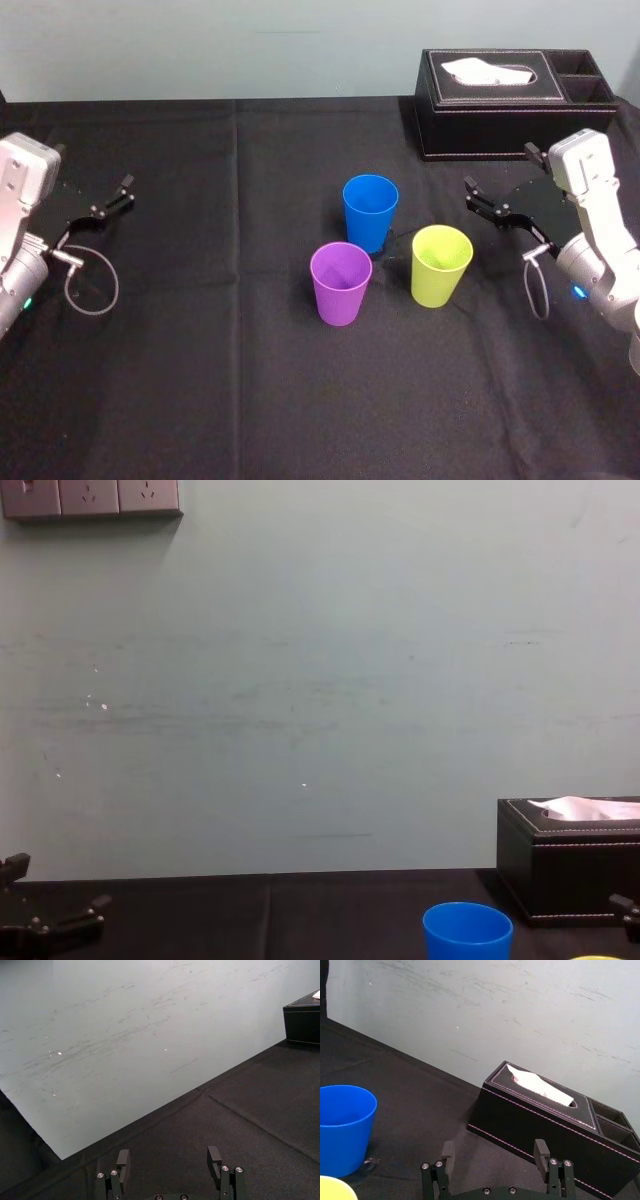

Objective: Stack the three plastic cups sequentially using one hand.

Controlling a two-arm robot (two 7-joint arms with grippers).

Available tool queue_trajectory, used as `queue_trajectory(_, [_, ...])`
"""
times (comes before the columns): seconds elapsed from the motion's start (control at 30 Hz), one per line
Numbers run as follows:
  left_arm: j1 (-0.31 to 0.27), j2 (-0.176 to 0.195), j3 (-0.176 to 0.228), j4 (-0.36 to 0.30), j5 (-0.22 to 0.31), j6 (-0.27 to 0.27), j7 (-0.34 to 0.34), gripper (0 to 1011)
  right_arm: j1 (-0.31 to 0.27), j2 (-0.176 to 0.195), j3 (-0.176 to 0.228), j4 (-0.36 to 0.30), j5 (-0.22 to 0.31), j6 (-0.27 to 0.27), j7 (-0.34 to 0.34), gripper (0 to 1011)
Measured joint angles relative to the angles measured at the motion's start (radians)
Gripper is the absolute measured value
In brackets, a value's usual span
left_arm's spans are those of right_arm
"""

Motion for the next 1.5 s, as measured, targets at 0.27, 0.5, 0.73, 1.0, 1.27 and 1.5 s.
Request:
queue_trajectory(0.27, [0.000,0.000,0.000,0.000,0.000,0.000,0.000,1010,0.000,0.000,0.000,0.000,0.000,0.000,0.000,1003])
queue_trajectory(0.5, [0.000,0.000,0.000,0.000,0.000,0.000,0.000,1010,0.000,0.000,0.000,0.000,0.000,0.000,0.000,1003])
queue_trajectory(0.73, [0.000,0.000,0.000,0.000,0.000,0.000,0.000,1010,0.000,0.000,0.000,0.000,0.000,0.000,0.000,1003])
queue_trajectory(1.0, [0.000,0.000,0.000,0.000,0.000,0.000,0.000,1010,0.000,0.000,0.000,0.000,0.000,0.000,0.000,1003])
queue_trajectory(1.27, [0.000,0.000,0.000,0.000,0.000,0.000,0.000,1010,0.000,0.000,0.000,0.000,0.000,0.000,0.000,1003])
queue_trajectory(1.5, [0.000,0.000,0.000,0.000,0.000,0.000,0.000,1010,-0.002,-0.002,0.005,0.000,-0.002,-0.001,0.001,1003])
